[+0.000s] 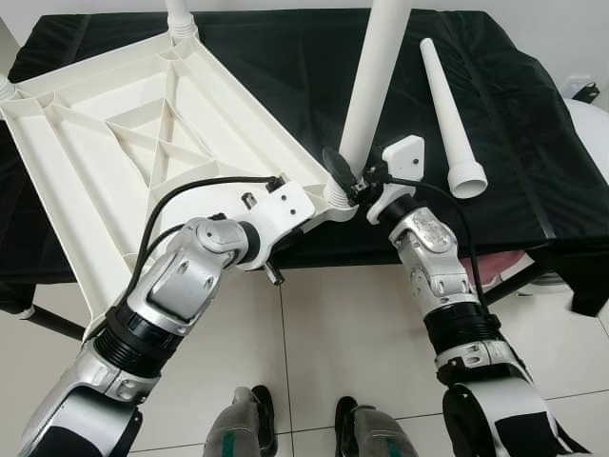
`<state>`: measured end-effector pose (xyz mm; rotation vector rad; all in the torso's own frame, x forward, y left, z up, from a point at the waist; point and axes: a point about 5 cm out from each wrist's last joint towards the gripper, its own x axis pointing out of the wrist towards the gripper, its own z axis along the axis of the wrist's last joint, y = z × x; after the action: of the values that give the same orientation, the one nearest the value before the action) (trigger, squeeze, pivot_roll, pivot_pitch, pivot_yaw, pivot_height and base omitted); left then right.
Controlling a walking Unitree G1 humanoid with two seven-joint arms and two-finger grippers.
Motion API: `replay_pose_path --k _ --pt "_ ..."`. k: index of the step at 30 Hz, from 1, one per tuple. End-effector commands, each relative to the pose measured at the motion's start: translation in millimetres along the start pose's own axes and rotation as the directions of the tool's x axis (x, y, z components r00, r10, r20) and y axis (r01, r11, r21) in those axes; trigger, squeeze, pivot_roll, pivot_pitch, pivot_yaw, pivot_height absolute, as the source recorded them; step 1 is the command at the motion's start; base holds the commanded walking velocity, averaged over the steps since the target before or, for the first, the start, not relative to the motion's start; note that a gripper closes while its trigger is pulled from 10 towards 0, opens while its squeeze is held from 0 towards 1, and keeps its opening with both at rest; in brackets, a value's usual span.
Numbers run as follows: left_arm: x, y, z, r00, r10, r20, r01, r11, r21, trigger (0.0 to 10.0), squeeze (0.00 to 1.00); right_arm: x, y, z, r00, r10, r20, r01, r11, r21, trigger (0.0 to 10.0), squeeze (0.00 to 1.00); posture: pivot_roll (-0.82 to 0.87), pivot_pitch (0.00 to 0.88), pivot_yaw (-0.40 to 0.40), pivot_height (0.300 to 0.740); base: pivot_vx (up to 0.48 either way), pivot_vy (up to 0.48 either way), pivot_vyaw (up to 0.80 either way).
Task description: Building children table
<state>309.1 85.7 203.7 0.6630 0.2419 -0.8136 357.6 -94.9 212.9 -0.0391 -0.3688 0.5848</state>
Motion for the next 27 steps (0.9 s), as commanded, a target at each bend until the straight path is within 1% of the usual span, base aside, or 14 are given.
replay_pose_path --k 1,4,7,9,14,21,27 --pt "-4.5 4.7 20 0.996 0.055 0.071 -0.059 0.996 0.061 10.0 0.00 -6.1 7.4 -24 0.992 0.013 -0.129 -0.009 0.999 0.033 10.0 0.00 -0.03 0.188 -0.010 0.740 0.000 0.000 0.00" --pt "-4.3 4.2 20 0.996 0.055 0.072 -0.060 0.996 0.061 10.0 0.00 -4.3 9.1 -22 0.992 -0.003 -0.126 0.008 0.999 0.034 10.0 0.00 -0.03 0.188 -0.010 0.740 0.000 0.000 0.00" --pt "-3.9 3.4 21 0.996 0.055 0.075 -0.060 0.996 0.060 10.0 0.00 -2.6 15.5 -21 0.993 -0.007 -0.119 0.009 1.000 0.019 10.0 0.00 -0.03 0.184 -0.014 0.740 0.000 0.000 0.00" --pt "-3.9 3.4 21 0.996 0.055 0.076 -0.060 0.996 0.060 10.0 0.00 -2.4 16.9 -21 0.993 -0.006 -0.117 0.007 1.000 0.014 10.0 0.00 -0.03 0.184 -0.014 0.740 0.000 0.000 0.00" --pt "-3.6 3.4 22 0.995 0.057 0.076 -0.062 0.996 0.060 10.0 0.00 -2.8 23.3 -22 0.991 -0.036 -0.127 0.037 0.999 0.006 10.0 0.00 -0.03 0.180 -0.019 0.740 0.000 0.000 0.00" --pt "-3.6 2.9 22 0.995 0.057 0.077 -0.062 0.996 0.062 10.0 0.00 -3.3 25.5 -23 0.985 -0.096 -0.141 0.095 0.995 -0.014 10.0 0.00 -0.03 0.177 -0.019 0.740 0.000 0.000 0.00" --pt "-3.7 3.0 22 0.995 0.057 0.077 -0.062 0.996 0.061 10.0 0.00 -6.1 30.5 -27 0.968 -0.193 -0.161 0.192 0.981 -0.020 10.0 0.00 -0.03 0.182 -0.018 0.740 0.000 0.000 0.00"
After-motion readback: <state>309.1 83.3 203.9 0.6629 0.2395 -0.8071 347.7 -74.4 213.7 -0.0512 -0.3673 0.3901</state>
